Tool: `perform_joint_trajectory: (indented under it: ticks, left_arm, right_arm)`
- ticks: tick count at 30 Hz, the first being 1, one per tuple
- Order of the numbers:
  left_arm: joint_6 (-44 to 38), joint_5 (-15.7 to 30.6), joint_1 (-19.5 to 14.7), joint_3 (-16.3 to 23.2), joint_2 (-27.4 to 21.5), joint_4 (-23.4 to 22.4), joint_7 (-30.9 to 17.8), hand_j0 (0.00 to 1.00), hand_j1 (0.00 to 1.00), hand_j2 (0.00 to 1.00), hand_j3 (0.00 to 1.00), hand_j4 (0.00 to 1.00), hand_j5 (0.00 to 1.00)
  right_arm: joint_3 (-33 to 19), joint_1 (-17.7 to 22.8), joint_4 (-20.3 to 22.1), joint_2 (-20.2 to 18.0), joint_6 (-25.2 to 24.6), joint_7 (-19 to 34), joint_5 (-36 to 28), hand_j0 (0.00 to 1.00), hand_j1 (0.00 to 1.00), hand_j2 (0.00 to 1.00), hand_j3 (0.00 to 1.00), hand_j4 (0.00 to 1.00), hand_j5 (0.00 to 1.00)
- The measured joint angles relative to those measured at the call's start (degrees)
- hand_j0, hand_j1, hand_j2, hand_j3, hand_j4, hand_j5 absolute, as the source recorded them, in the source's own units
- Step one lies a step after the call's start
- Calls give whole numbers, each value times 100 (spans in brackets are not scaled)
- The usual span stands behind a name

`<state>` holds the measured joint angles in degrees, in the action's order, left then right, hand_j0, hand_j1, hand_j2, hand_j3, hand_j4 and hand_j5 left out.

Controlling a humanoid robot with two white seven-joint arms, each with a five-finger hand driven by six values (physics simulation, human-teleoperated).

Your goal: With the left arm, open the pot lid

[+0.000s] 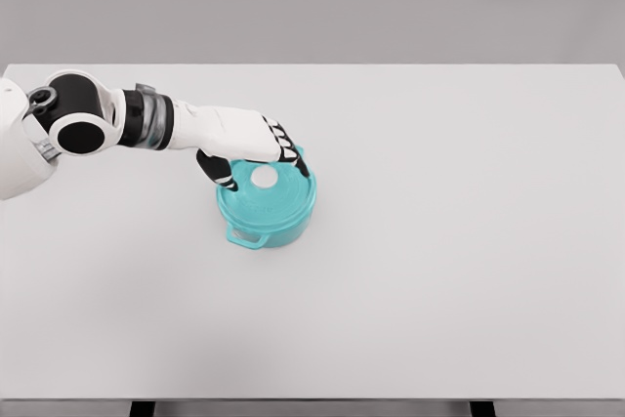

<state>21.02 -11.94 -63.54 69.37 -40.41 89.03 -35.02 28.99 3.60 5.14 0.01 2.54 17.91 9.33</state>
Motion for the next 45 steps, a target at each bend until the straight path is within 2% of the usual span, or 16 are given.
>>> perform_joint_trajectory:
  ticks: [7,11,18,25,26,28,36,45]
  left_arm:
    - [3,0,0,73,6,-72,0,82,82,82,82,82,82]
    - [4,-1,0,108,21,-91,0,77,77,77,77,77,77]
    - [2,0,0,141,41,-96,0,73,73,73,73,73,73]
    - [6,0,0,155,41,-97,0,60,60,60,60,60,60]
    - [5,1,0,158,42,-97,2,54,54,54,54,54,54]
    - [4,4,0,166,41,-98,6,51,51,51,51,51,51]
    - [14,2,-53,184,27,-97,1,48,48,48,48,48,48]
    - [52,1,-352,205,-172,-90,1,48,48,48,48,48,48]
  right_arm:
    - [0,0,-2,0,0,0,0,100,100,100,100,100,100]
    - [0,0,-1,0,1,0,0,100,100,100,100,100,100]
    - [0,0,1,0,0,0,0,100,100,100,100,100,100]
    - [0,0,0,0,0,0,0,100,100,100,100,100,100]
    - [0,0,0,0,0,0,0,100,100,100,100,100,100]
    - [0,0,0,0,0,0,0,100,100,100,100,100,100]
    - [0,0,-1,0,0,0,0,100,100,100,100,100,100]
    - [0,0,0,0,0,0,0,100,100,100,100,100,100]
